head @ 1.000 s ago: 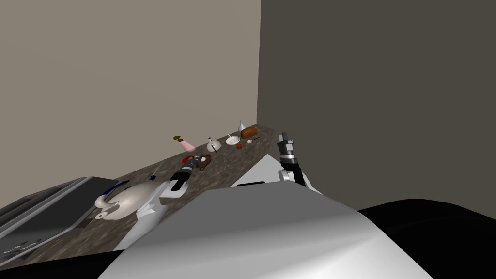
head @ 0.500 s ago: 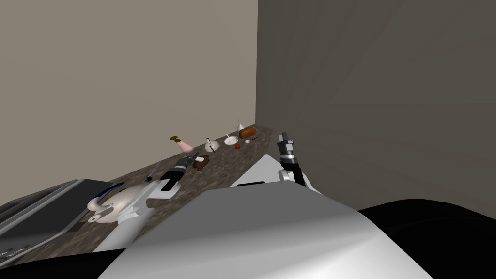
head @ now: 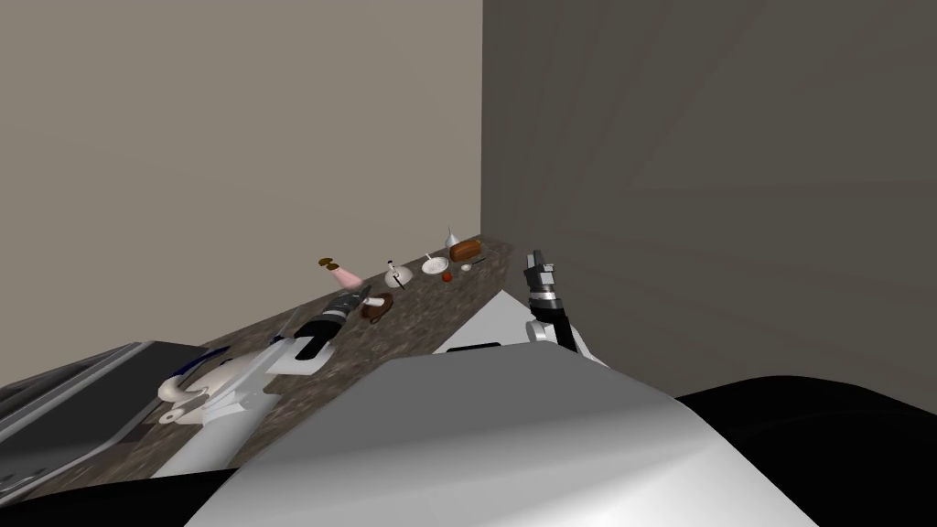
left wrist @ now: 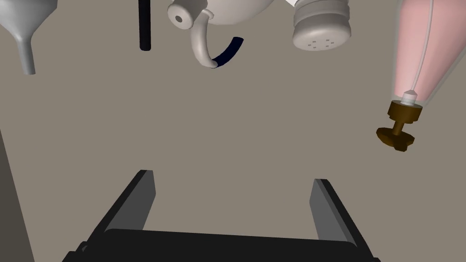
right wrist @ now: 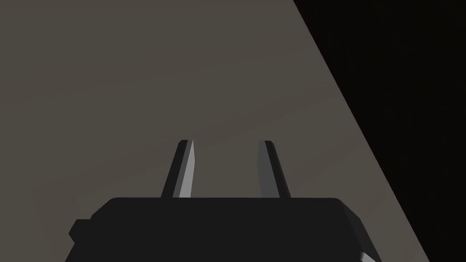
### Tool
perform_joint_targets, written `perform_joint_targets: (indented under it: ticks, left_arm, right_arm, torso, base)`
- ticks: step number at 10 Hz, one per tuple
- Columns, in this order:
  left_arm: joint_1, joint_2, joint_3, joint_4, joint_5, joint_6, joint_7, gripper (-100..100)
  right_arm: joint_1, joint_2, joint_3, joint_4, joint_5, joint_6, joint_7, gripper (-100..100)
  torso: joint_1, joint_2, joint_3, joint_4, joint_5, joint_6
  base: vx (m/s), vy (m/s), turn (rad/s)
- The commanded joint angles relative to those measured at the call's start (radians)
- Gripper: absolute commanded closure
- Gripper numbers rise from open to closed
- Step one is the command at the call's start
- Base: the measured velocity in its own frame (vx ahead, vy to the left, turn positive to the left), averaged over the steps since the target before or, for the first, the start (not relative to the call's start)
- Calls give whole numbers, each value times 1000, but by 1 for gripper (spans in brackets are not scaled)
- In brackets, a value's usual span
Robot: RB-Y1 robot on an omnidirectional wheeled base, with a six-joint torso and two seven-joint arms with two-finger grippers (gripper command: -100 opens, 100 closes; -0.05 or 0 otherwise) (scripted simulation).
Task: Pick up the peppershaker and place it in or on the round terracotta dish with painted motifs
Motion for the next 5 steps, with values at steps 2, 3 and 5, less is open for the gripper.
perform_joint_targets:
  ticks: [2, 3, 5]
  left_arm:
    - [0, 0, 0, 0, 0, 0, 0, 0]
    - [0, 0, 0, 0, 0, 0, 0, 0]
    - [0, 0, 0, 0, 0, 0, 0, 0]
  right_arm:
    - [0, 0, 0, 0, 0, 0, 0, 0]
    - [0, 0, 0, 0, 0, 0, 0, 0]
    - [0, 0, 0, 0, 0, 0, 0, 0]
  torso:
    - [0, 0, 0, 0, 0, 0]
    - [0, 0, 0, 0, 0, 0]
    - [0, 0, 0, 0, 0, 0]
  base:
    - [0, 0, 0]
    - [0, 0, 0]
    - [0, 0, 0]
